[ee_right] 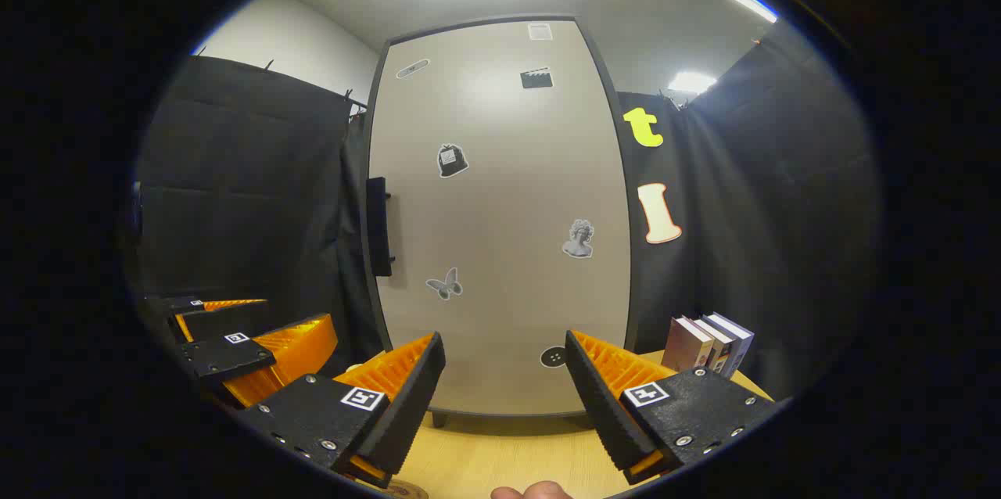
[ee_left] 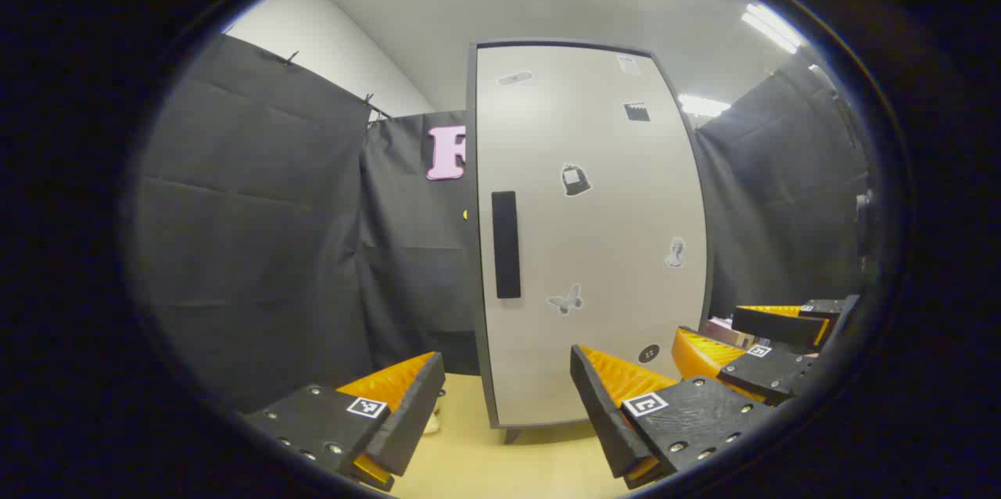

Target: Open the cabinet door with the right hand, grasp the bottle in the cabinet with the left hand and place it on the coaster, then close the cabinet door with the right hand.

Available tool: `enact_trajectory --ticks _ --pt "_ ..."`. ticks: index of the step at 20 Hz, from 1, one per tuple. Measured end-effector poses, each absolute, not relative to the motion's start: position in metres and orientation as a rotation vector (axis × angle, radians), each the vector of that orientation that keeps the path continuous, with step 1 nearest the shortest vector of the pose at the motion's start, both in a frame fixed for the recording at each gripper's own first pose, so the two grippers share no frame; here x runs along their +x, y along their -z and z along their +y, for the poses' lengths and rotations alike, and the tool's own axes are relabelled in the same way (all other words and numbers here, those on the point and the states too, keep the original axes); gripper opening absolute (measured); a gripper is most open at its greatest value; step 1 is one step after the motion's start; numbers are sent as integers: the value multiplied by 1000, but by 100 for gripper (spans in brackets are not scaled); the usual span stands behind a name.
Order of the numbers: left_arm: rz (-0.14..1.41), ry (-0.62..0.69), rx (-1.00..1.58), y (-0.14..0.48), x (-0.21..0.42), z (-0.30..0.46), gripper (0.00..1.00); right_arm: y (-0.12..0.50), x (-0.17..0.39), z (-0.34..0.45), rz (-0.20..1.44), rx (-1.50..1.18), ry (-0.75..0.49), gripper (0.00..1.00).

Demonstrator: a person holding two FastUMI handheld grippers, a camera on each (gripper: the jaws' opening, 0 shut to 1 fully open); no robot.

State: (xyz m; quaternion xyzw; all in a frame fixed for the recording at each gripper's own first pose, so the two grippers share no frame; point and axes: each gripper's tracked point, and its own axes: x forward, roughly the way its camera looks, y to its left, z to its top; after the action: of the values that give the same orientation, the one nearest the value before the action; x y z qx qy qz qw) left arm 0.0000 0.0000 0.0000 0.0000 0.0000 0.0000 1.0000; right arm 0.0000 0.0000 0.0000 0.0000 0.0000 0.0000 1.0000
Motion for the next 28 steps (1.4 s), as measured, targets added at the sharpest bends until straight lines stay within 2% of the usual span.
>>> enact_trajectory --ticks 2,3,4,5,6,9,10,11,12,20,28 --pt "-15 6 0 -3 0 -2 98 -1 1 5 -2 -2 -11 95" --pt "-14 18 6 0 1 -5 93 -1 1 9 -4 -10 -15 95" --pt "-7 15 20 1 0 -6 98 -2 1 13 -6 -19 -21 92" --pt "-9 1 28 3 -2 0 89 -5 -3 12 -10 -30 -16 95" --pt "-16 4 19 -1 -2 -1 93 -7 -3 14 -17 -31 -19 95" --pt "-14 14 5 0 -2 1 93 -16 -6 13 -53 -42 -10 95" --pt "-7 8 14 1 -3 3 93 -20 -7 13 -64 -43 -10 92" --pt "-4 5 16 3 -3 5 97 -21 -8 11 -71 -48 -4 95" --pt "-1 10 5 4 -2 5 93 -21 -9 8 -71 -52 4 95" --pt "-5 22 4 2 -14 5 93 -18 -11 -19 -40 -52 70 95" --pt "-21 41 4 -4 -22 1 93 -17 -7 -28 -26 -72 81 95"
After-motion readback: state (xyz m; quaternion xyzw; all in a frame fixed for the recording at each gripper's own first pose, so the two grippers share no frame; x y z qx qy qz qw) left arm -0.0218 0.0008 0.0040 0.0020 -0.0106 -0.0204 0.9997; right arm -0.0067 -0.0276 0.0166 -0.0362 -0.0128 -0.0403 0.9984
